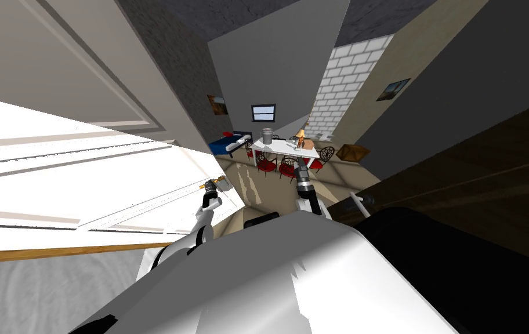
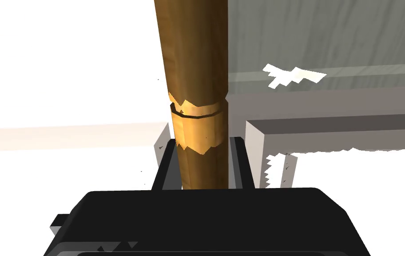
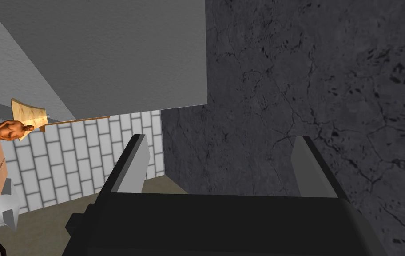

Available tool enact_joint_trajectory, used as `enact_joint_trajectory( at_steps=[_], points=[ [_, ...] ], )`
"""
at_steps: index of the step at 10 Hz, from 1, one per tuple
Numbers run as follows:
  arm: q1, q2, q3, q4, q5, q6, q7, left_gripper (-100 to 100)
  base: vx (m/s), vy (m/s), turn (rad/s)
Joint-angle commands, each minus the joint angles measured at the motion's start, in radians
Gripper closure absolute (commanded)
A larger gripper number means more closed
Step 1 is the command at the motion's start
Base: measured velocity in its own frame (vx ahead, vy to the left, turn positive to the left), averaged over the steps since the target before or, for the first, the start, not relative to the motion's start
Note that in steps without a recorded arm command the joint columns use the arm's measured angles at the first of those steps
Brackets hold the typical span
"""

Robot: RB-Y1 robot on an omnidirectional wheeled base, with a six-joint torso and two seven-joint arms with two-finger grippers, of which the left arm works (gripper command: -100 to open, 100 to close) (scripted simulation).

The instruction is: Push the door open

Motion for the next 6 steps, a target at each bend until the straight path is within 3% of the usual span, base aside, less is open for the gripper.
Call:
enact_joint_trajectory(
  at_steps=[1,6],
  points=[
    [0.000,0.013,0.017,-0.001,0.006,-0.002,-0.004,100,0.213,-0.084,0.070],
    [0.007,0.031,0.055,0.002,0.019,-0.003,-0.016,100,0.167,-0.078,0.058]
  ],
)
